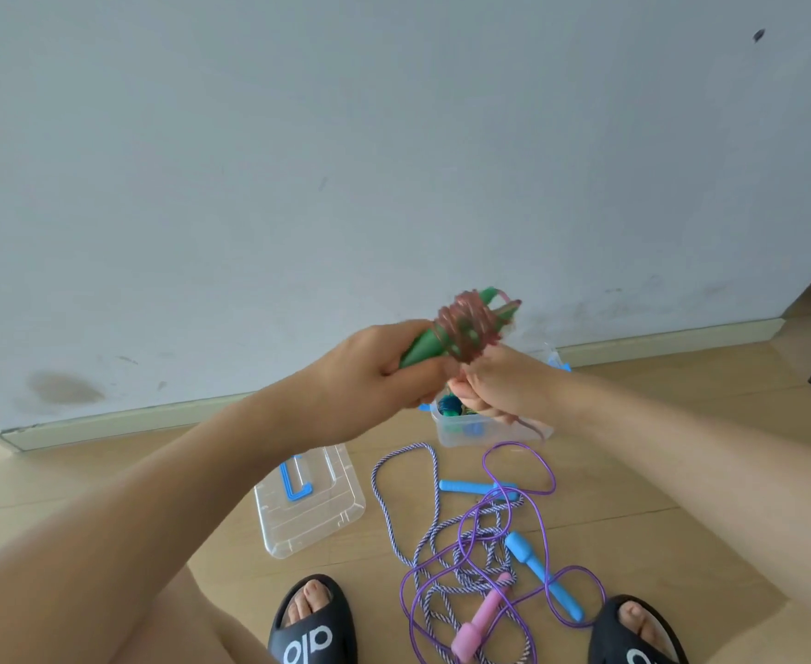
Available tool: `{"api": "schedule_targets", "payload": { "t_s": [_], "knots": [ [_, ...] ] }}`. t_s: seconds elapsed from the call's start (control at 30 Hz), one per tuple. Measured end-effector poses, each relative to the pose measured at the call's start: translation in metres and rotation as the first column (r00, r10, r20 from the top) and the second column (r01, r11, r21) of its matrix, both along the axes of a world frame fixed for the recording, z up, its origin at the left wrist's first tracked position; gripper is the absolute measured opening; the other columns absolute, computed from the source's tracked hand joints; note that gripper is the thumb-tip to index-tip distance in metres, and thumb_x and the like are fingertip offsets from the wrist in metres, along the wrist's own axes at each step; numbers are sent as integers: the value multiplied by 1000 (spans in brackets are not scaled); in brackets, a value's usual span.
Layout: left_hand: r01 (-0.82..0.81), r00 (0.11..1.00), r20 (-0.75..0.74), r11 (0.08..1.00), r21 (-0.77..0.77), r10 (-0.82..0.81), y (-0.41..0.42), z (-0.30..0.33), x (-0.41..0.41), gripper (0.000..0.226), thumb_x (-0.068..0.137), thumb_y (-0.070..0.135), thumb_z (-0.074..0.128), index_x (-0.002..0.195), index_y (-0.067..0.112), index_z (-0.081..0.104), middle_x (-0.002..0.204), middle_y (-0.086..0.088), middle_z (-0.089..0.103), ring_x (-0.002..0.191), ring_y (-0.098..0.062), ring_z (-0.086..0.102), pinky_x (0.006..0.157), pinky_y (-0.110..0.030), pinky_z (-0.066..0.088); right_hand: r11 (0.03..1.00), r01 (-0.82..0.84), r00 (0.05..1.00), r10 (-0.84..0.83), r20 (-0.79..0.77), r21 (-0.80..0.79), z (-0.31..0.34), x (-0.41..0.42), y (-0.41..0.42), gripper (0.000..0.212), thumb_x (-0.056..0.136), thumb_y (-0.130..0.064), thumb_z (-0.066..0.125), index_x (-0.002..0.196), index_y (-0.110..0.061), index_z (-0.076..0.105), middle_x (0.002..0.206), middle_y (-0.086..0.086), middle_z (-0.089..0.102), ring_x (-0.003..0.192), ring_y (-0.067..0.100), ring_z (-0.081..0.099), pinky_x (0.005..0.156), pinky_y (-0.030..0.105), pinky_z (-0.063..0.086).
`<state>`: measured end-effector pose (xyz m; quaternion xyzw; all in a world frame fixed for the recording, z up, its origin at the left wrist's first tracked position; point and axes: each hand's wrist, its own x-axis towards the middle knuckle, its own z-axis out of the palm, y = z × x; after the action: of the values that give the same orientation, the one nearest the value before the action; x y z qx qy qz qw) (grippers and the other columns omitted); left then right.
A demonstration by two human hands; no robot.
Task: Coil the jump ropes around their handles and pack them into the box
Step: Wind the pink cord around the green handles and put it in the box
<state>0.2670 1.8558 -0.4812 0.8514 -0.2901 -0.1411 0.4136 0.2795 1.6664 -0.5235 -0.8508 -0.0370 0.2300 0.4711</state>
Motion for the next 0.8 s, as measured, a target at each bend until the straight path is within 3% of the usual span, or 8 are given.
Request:
{"api": "schedule_targets", "payload": {
  "t_s": [0.07,0.13,0.23,0.37,0.43,0.6,0.8],
  "knots": [
    [-87,996,10,995,53,87,4,-5,9,25,97,34,56,90,10,61,70,6,61,63,-10,54,70,-40,51,999,31,999,-30,38,-28,-2,-1,4,50,102,-32,35,54,-19,27,45,-7,22,38,11,17,41,21,18],
    [-178,984,8,979,102,178,10,-11,22,24,98,31,55,88,10,61,70,6,61,61,-10,54,69,-37,51,996,44,992,-35,122,-71,1,-7,3,52,104,-37,35,56,-17,30,44,-7,25,39,11,21,45,22,23],
    [-266,964,70,930,253,257,23,-18,38,26,98,33,52,83,13,60,73,3,63,68,-15,57,71,-36,51,969,-8,962,74,261,-248,6,-24,3,53,104,-43,34,59,-15,34,51,0,32,47,15,26,50,27,24],
    [-106,994,61,841,530,87,22,-27,35,27,101,37,48,83,19,54,77,8,60,72,-11,57,67,-27,46,937,12,861,167,480,-349,24,-31,13,53,102,-42,41,58,-14,30,51,0,32,49,17,27,49,33,23],
    [-68,996,91,801,595,17,15,-31,33,29,102,39,44,88,15,51,83,1,60,77,-17,57,71,-32,47,940,34,819,168,549,-339,31,-25,13,54,100,-41,45,57,-13,30,48,-1,30,48,15,26,49,33,22],
    [-20,968,189,698,716,-165,4,-29,19,24,103,33,43,91,13,35,75,2,39,73,-25,47,65,-32,34,957,40,792,146,593,-288,38,-8,0,56,95,-44,55,56,-14,29,49,-2,25,50,14,22,51,32,22],
    [72,888,267,686,724,-375,-13,-25,-7,22,105,38,40,100,16,40,89,0,47,74,-22,43,65,-29,30,936,-65,830,243,503,-346,34,9,-1,60,90,-52,60,54,-14,30,48,-5,25,50,13,23,54,31,23]
  ]
}}
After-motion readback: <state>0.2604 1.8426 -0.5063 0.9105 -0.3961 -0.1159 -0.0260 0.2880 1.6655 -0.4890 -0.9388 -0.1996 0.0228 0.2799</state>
